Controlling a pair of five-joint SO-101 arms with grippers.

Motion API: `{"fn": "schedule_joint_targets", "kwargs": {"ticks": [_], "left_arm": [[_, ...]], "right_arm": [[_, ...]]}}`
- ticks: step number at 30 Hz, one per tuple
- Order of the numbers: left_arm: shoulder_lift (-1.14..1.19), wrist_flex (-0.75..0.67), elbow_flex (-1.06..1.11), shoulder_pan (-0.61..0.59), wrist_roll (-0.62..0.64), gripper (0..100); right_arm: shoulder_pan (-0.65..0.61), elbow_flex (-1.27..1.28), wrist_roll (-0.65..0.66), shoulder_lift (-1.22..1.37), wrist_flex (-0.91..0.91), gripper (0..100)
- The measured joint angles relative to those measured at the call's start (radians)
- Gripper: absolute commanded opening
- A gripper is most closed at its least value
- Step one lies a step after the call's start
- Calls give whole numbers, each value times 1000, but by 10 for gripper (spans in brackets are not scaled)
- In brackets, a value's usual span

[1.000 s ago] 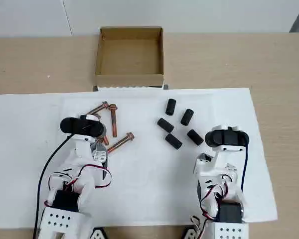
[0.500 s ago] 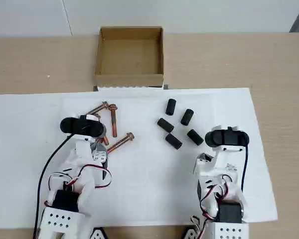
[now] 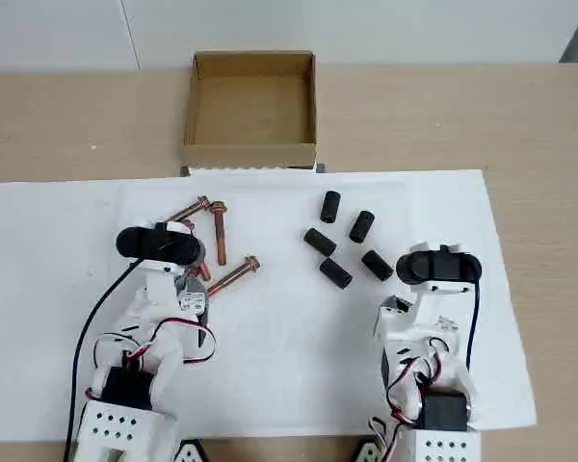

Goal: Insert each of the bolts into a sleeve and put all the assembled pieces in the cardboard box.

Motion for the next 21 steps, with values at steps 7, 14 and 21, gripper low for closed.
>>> {"fn": "schedule_joint_targets", "kwargs": {"ticks": [7, 14, 21], "left_arm": [[0, 0, 0, 28, 0, 7], [2, 123, -132, 44, 0, 8], [46, 282, -348, 63, -2, 8]], "right_arm": [[0, 0, 0, 0, 0, 3], [0, 0, 0, 0, 0, 3], [0, 0, 0, 0, 0, 3]]}}
